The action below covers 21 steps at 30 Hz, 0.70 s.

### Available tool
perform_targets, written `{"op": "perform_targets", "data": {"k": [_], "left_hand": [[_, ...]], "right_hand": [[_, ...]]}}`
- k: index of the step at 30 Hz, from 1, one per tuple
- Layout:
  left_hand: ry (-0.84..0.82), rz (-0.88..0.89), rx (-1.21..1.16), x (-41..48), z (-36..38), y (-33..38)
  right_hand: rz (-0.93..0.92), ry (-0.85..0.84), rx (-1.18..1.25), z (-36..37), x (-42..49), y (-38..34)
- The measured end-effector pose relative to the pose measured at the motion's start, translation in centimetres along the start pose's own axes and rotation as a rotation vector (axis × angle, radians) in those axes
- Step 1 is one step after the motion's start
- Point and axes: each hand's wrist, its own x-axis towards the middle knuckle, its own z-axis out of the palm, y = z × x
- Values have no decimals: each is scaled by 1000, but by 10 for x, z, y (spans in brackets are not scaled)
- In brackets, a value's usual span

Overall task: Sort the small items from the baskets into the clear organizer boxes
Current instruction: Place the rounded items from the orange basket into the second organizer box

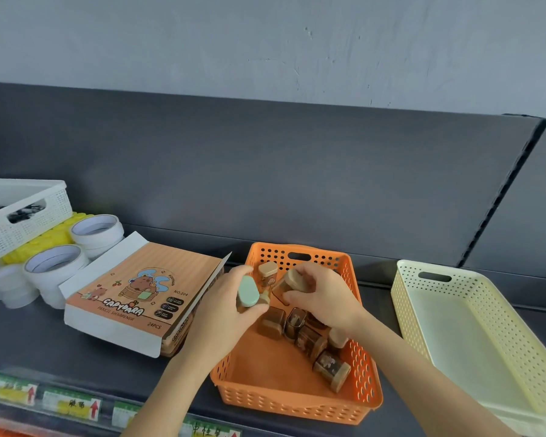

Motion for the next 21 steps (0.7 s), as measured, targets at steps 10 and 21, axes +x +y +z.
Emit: {"op": "perform_targets", "data": {"k": [10,21], "left_hand": [[-39,25,19,4,6,7],[-138,81,-53,6,28,36]], "right_hand": [[140,204,69,3,-14,1],[275,472,-66,-7,-65,7]]}}
